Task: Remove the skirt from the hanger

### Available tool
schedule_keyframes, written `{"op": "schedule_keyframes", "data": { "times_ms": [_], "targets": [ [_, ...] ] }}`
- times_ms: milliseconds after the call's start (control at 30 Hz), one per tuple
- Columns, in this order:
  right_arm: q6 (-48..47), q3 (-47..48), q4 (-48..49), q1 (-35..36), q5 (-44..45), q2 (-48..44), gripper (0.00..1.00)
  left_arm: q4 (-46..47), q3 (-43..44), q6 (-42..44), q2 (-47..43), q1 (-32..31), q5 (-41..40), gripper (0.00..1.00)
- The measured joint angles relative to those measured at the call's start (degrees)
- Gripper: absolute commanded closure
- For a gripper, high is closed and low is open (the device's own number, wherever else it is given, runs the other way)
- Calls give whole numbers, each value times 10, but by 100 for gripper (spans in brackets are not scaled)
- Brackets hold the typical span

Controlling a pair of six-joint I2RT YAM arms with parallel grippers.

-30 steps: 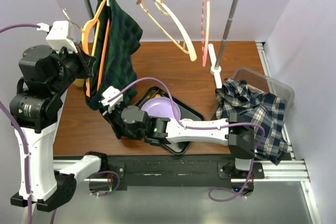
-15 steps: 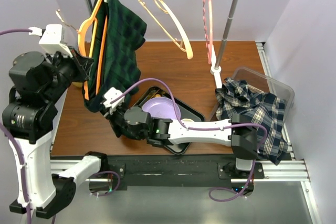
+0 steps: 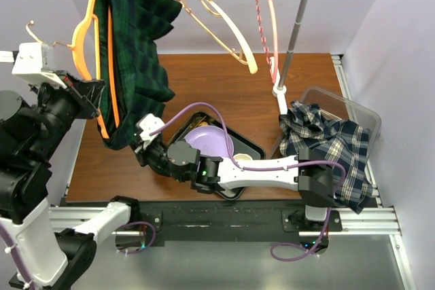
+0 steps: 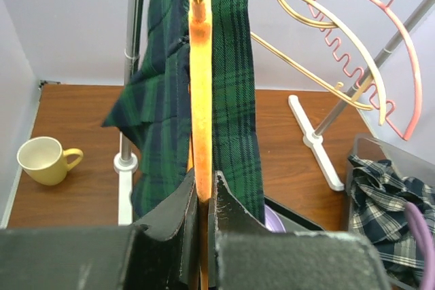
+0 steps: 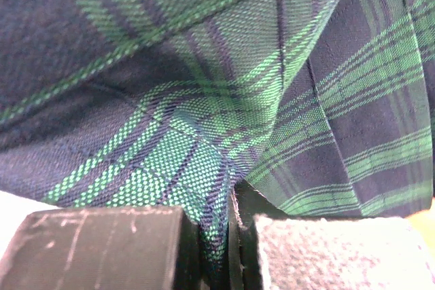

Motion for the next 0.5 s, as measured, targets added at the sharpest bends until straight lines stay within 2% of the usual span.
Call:
{"op": "schedule_keyframes", "data": {
  "times_ms": [400,500],
  "targets": [
    [-9,22,17,-2,3,55,100,-37,4,-6,1,-12,-43,100],
    [-9,22,7,-10,12,68,100,-55,35,-7,23,-13,-49,100]
  ]
}}
